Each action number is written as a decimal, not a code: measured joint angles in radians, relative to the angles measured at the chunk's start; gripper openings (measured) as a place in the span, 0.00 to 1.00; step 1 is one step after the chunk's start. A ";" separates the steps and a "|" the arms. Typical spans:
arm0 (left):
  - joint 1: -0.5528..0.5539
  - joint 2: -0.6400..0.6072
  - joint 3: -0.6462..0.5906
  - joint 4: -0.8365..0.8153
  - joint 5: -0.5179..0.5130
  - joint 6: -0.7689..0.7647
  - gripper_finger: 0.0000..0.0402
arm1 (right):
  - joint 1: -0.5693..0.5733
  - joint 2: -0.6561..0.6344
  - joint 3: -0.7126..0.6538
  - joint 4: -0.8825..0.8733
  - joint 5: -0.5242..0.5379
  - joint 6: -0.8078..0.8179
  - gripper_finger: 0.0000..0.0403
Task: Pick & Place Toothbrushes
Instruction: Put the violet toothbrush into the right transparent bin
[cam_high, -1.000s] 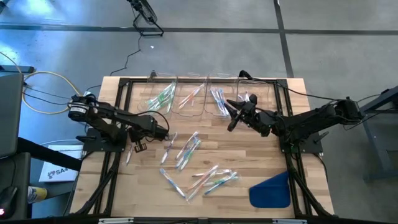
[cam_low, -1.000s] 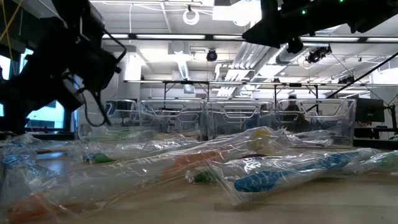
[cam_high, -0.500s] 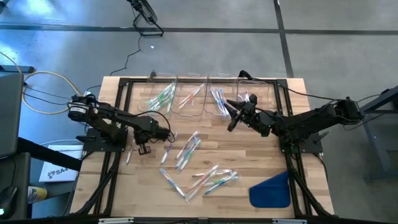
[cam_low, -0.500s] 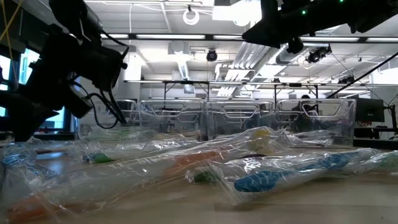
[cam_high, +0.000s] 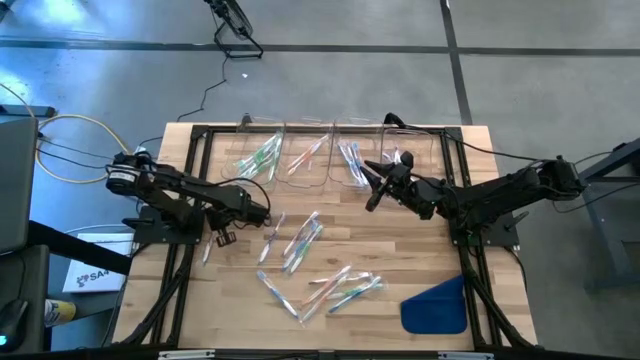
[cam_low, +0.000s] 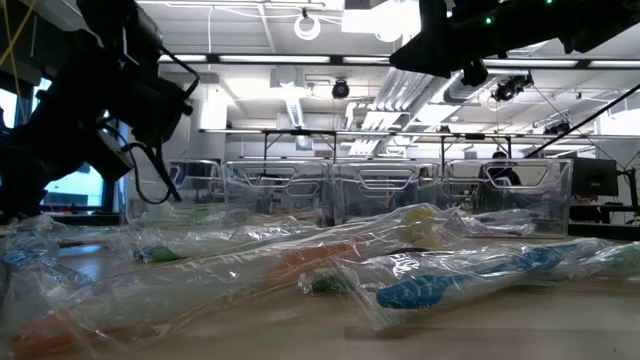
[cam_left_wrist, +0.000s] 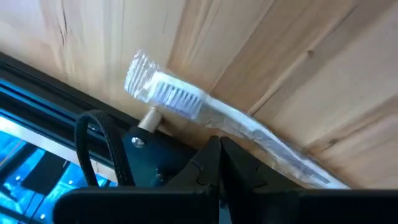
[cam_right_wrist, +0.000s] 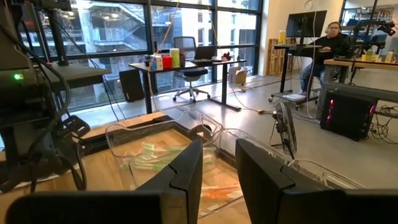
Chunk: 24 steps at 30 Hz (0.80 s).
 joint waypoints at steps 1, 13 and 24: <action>0.000 -0.001 0.000 -0.004 0.000 0.003 0.01 | 0.000 0.000 0.000 0.000 0.000 0.000 0.22; 0.000 -0.004 -0.007 0.006 -0.007 0.008 0.01 | 0.001 0.000 0.000 -0.022 -0.005 0.000 0.22; 0.000 -0.005 -0.045 0.188 0.002 0.039 0.01 | 0.001 0.000 0.000 -0.023 -0.004 0.000 0.22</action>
